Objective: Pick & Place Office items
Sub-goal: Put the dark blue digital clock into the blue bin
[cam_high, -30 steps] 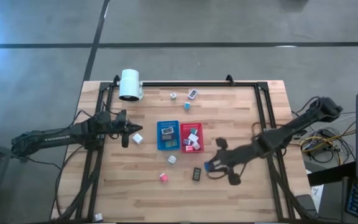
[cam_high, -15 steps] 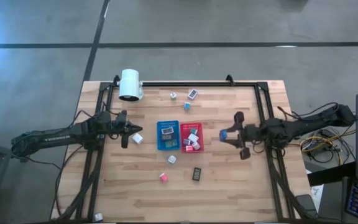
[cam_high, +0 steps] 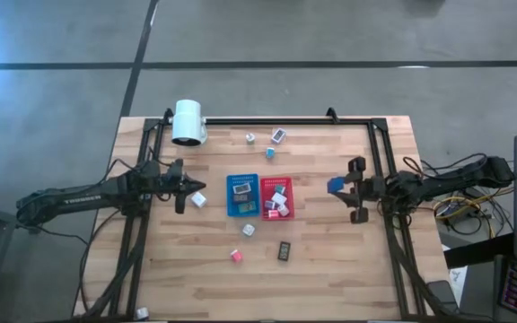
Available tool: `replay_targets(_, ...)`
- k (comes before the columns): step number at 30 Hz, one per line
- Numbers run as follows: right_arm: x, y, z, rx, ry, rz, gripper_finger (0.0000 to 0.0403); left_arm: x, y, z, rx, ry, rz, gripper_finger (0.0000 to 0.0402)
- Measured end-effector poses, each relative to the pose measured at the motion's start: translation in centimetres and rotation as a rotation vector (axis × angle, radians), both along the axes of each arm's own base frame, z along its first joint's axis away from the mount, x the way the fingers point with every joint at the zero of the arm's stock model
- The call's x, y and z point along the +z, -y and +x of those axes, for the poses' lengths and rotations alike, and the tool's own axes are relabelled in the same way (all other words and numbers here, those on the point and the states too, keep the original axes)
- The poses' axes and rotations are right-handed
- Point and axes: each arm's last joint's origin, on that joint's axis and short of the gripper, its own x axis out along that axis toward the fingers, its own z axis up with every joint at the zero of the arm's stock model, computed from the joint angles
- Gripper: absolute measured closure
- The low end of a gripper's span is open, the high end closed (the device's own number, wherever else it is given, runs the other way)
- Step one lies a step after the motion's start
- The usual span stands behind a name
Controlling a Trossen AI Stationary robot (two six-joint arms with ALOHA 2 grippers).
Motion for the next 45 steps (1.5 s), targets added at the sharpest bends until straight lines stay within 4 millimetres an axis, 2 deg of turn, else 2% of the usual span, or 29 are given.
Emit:
replay_targets(11, 0.5, -0.1, -0.1, 0.013, 0.048, -0.056, 0.0263, 0.5, -0.1, 0.1, 0.007, 0.05, 0.035, 0.0387)
replay_targets(16, 1.9, 0.1, 0.1, -0.027, 0.075, -0.097, 0.0261, 1.0, -0.4, 0.2, 0.084, 0.091, 0.083, 0.0387)
replay_targets(23, 2.4, -0.1, 1.1, -0.013, -0.075, -0.103, 0.026, 1.2, -0.6, 0.2, 0.151, 0.113, 0.092, 0.0387)
replay_targets(31, 3.0, -0.2, 1.8, -0.01, -0.095, -0.098, 0.026, 0.9, -0.3, 0.2, 0.085, 0.086, 0.065, 0.0387)
replay_targets(45, 3.5, -0.6, 5.3, -0.01, -0.204, -0.116, 0.0259, 0.7, -0.3, 0.2, 0.078, 0.068, 0.057, 0.0387)
